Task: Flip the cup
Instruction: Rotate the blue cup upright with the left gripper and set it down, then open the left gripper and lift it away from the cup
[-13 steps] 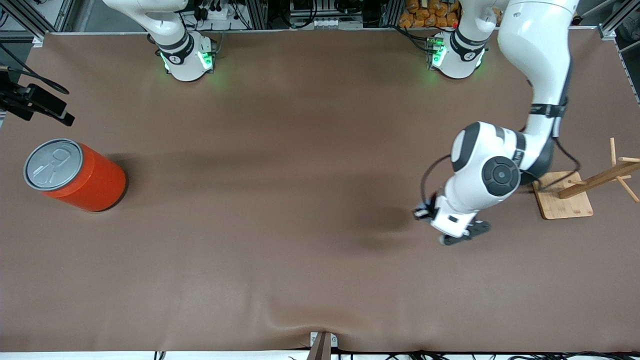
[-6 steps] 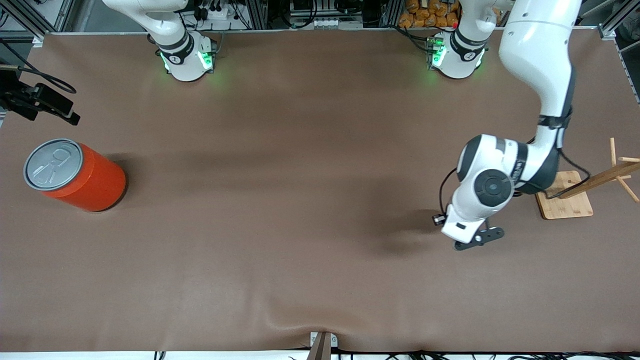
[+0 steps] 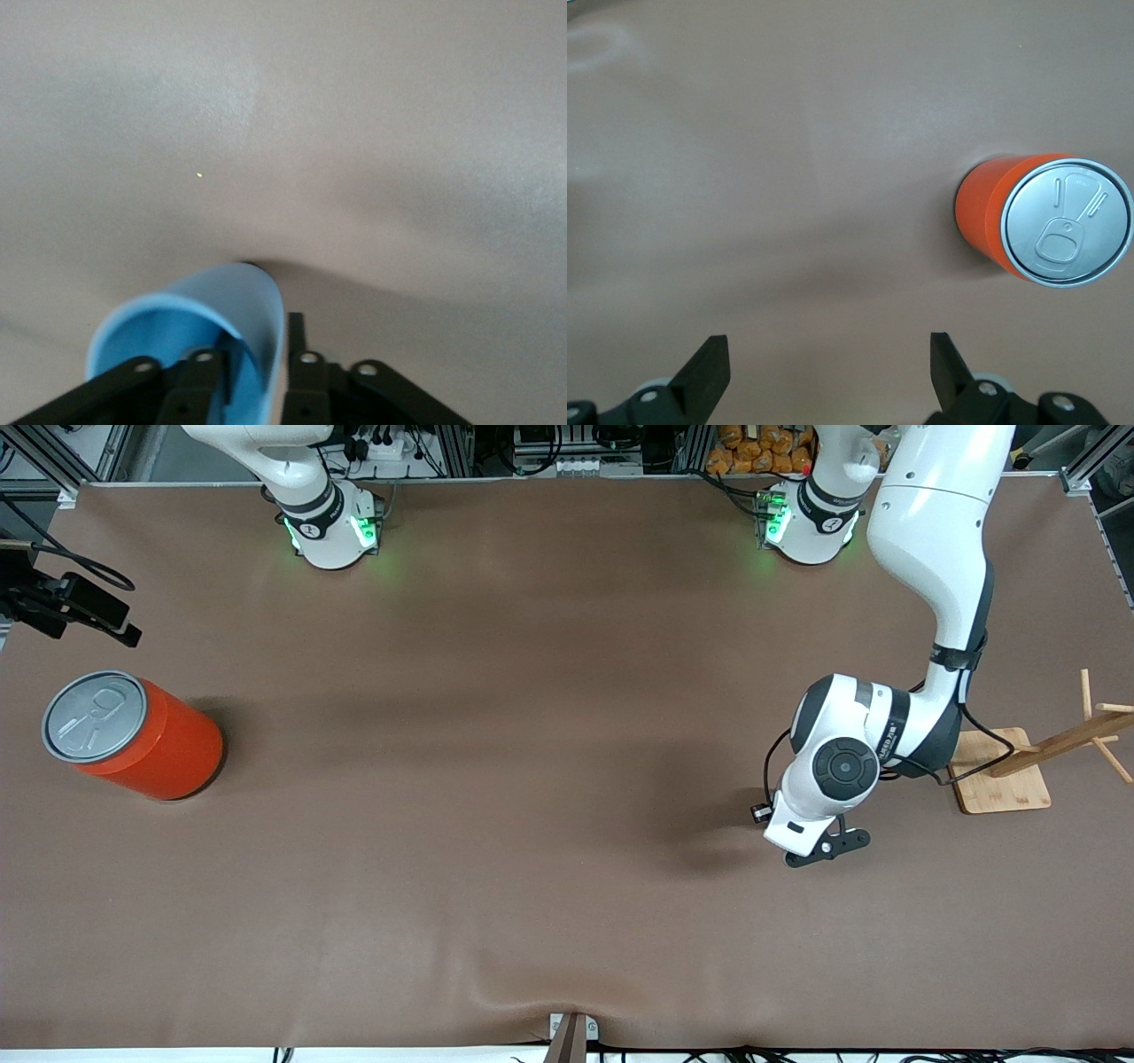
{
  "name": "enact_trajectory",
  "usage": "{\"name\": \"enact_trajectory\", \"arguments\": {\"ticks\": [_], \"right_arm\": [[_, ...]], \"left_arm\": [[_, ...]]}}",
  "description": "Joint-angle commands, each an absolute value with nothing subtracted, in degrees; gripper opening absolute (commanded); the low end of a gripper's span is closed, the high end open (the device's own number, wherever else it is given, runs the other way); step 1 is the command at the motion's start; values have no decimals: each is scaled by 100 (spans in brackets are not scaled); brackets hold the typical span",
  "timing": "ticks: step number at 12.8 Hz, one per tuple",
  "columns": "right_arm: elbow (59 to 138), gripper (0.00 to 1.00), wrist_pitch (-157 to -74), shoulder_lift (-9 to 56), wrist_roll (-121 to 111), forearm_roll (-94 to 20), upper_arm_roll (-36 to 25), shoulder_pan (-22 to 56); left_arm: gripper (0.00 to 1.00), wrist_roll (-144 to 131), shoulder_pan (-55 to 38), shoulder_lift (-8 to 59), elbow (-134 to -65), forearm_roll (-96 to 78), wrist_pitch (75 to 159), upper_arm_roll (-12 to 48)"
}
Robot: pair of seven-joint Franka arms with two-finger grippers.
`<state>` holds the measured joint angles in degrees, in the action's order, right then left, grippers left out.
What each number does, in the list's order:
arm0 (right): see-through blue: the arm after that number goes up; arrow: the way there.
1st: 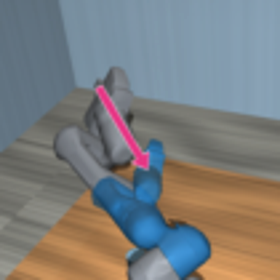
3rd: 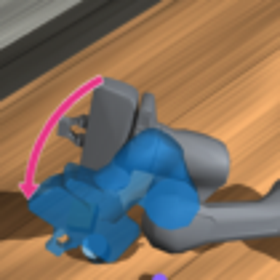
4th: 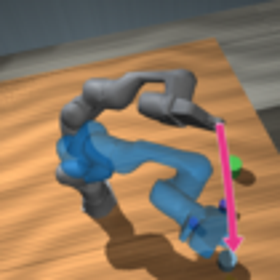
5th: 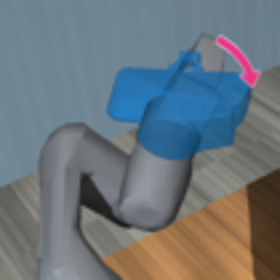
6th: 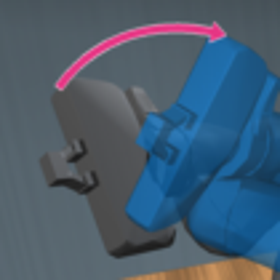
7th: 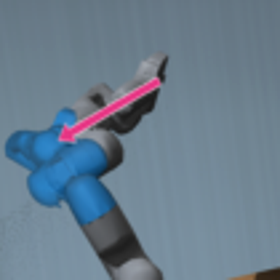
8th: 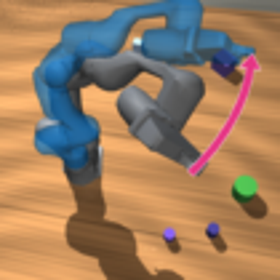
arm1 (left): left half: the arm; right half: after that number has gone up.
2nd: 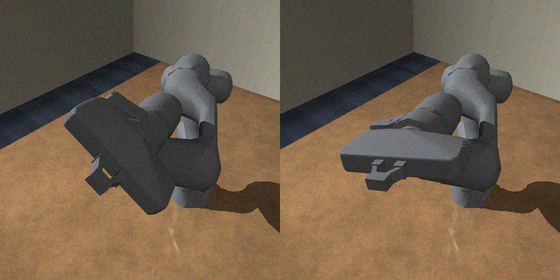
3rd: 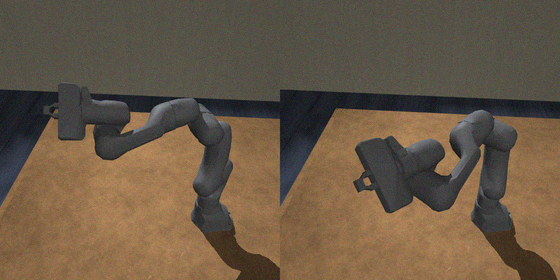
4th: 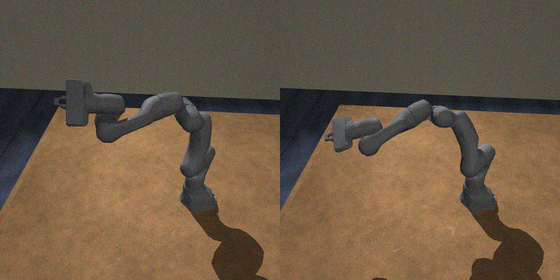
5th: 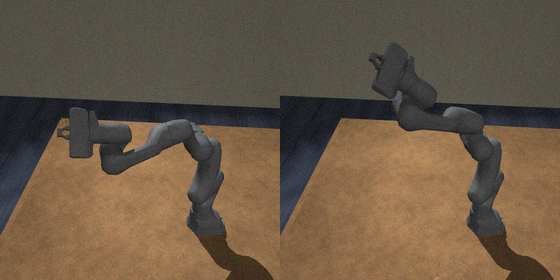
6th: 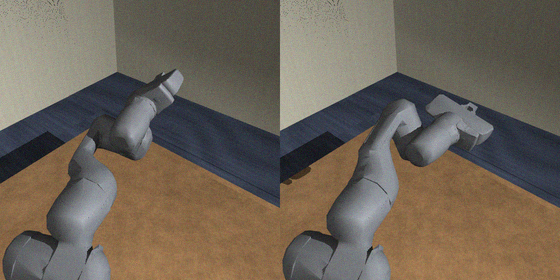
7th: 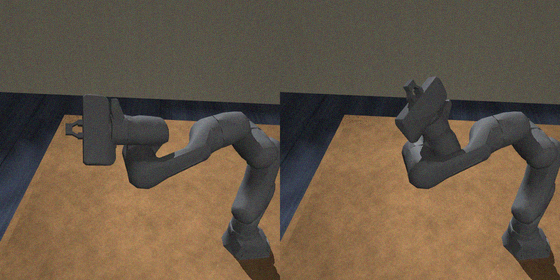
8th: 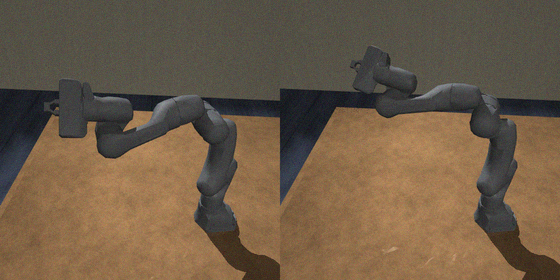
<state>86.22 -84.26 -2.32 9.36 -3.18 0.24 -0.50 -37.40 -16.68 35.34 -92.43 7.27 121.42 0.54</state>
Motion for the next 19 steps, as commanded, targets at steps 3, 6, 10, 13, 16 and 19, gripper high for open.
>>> {"name": "enact_trajectory", "arguments": {"ticks": [3,6,10,13,16,19], "right_arm": [[8473,100,-8359,-158,862,77,26,52],[8481,100,-8315,-158,844,457,35,290],[8473,100,-8288,-158,861,387,18,237],[8481,100,-8288,-158,861,378,18,229],[8481,100,-8279,-158,861,378,18,237],[8525,100,-8279,-158,870,369,18,220]], "left_arm": [[100,-3789,-1539,2788,-9202,800,11788,70],[100,-3106,-1249,2216,-9237,800,11165,88],[100,-1718,-705,1409,-9491,599,10443,105],[100,-950,-396,513,-10289,369,10380,105],[100,-564,-422,114,-10328,247,10092,132],[100,-396,-510,158,-9679,158,9362,263]]}}
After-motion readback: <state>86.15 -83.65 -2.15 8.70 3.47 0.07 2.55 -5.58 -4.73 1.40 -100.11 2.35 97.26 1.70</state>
